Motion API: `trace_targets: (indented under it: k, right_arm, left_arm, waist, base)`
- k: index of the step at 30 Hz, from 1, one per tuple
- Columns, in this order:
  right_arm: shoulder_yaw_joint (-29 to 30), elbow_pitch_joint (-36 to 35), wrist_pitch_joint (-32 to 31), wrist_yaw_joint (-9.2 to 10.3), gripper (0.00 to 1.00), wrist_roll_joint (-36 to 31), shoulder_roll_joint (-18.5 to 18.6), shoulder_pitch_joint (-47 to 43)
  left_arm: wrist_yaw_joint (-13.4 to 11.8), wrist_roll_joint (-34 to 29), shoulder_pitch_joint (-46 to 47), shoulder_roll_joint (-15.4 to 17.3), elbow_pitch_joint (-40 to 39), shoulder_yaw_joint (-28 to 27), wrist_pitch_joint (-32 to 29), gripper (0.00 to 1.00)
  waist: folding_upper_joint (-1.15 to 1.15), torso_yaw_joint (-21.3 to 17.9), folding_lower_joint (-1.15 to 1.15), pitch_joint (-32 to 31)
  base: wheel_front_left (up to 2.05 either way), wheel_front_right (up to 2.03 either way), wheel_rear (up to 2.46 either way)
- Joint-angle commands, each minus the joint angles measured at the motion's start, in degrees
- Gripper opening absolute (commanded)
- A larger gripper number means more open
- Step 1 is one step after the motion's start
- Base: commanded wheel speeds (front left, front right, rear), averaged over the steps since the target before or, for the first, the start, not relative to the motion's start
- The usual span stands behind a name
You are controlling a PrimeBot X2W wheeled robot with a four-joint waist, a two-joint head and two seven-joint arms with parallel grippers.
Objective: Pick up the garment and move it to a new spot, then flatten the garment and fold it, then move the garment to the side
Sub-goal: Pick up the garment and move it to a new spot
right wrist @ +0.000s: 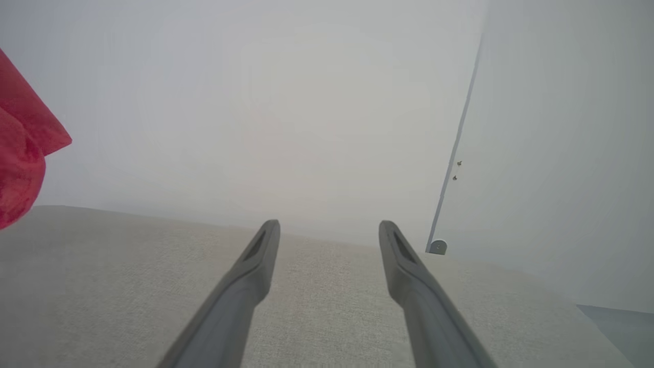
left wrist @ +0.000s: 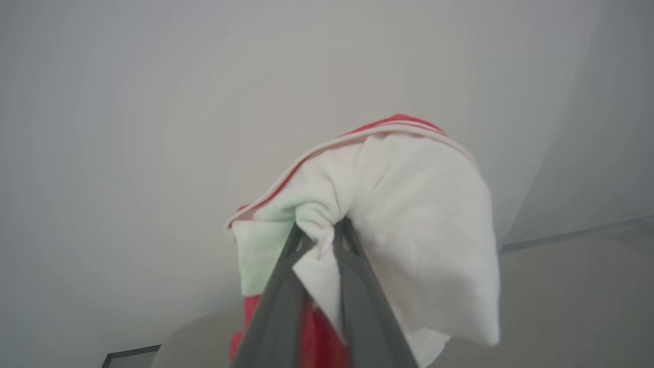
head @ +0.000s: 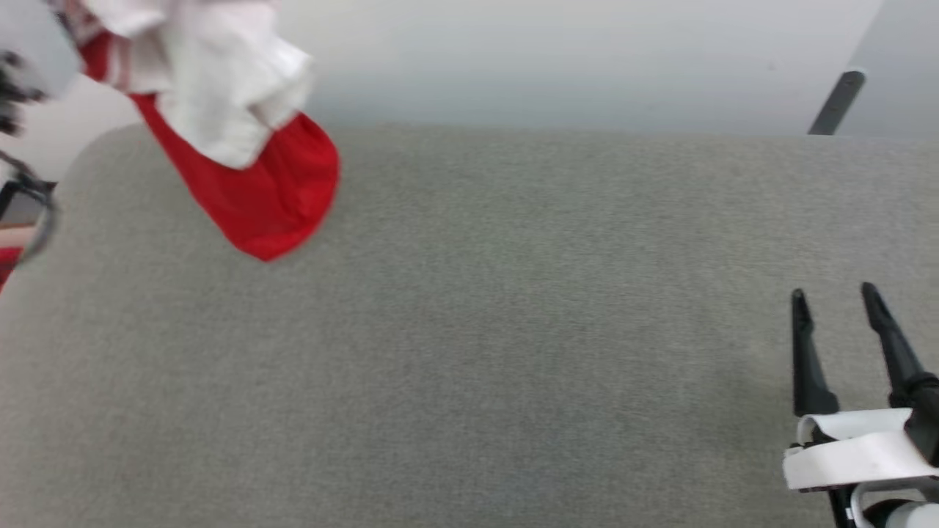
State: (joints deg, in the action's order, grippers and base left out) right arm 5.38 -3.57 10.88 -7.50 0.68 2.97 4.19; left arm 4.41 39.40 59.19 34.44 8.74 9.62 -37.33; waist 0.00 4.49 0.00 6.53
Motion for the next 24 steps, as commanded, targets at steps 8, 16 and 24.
trace_targets:
  k: [8,16,24]
  right_arm:
    - [4.09,0.94,1.12,0.02,1.00,0.73,-0.16,-1.16]
    - [5.14,2.81,2.00,0.02,1.00,1.98,-0.16,-1.02]
    - [4.88,4.82,3.17,0.02,1.00,3.79,-0.16,0.05]
  left_arm:
    - [-4.82,1.94,-6.04,-3.58,-15.40,3.36,-6.28,0.00]
    - [-8.76,1.37,-10.31,-6.55,-24.62,7.55,-10.01,0.00]
    - [-11.73,1.64,-18.16,-8.00,-27.31,10.65,-11.05,0.00]
  waist:
    - [0.00,-5.65,0.00,-0.97]
    - [0.00,-10.43,0.00,-0.25]
    - [0.00,-14.33,0.00,2.71]
  base:
    - [0.00,0.00,0.00]
    - [0.00,0.00,0.00]
    - [0.00,0.00,0.00]
